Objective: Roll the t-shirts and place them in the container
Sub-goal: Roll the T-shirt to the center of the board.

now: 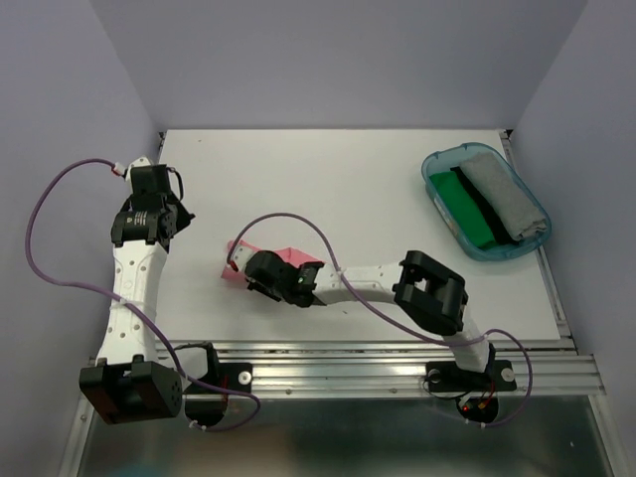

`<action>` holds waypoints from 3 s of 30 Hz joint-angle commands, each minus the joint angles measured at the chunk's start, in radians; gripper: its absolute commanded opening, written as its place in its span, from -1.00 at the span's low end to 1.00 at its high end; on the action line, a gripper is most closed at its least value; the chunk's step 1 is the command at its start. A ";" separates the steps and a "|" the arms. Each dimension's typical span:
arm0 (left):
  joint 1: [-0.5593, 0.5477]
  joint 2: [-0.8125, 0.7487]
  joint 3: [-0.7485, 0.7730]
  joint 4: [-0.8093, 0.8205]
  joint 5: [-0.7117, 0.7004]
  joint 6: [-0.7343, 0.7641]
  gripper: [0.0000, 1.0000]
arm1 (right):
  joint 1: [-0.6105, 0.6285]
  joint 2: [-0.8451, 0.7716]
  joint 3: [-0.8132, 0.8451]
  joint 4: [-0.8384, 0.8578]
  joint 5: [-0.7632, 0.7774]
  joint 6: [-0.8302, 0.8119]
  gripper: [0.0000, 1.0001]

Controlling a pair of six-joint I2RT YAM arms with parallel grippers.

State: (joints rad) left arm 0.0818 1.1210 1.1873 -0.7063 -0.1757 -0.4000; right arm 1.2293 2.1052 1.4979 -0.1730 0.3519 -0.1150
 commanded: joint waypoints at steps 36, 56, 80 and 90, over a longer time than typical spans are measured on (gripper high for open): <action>0.012 -0.023 -0.046 0.036 0.070 0.039 -0.71 | -0.344 0.101 0.193 -0.148 -1.188 0.506 -0.99; -0.111 -0.050 -0.256 0.071 0.255 0.010 -1.00 | -0.429 0.225 0.268 -0.143 -1.344 0.569 -0.95; -0.280 0.244 -0.344 0.252 0.130 -0.088 -1.00 | -0.456 0.167 0.237 -0.186 -1.170 0.492 -0.40; -0.281 0.267 -0.348 0.269 0.120 -0.088 -1.00 | -0.456 -0.128 0.093 -0.183 -0.918 0.482 0.22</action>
State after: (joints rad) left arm -0.1951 1.3849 0.8417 -0.4511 -0.0315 -0.4835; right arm 0.7784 2.0800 1.6310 -0.3660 -0.6743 0.3901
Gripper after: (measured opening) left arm 0.022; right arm 0.566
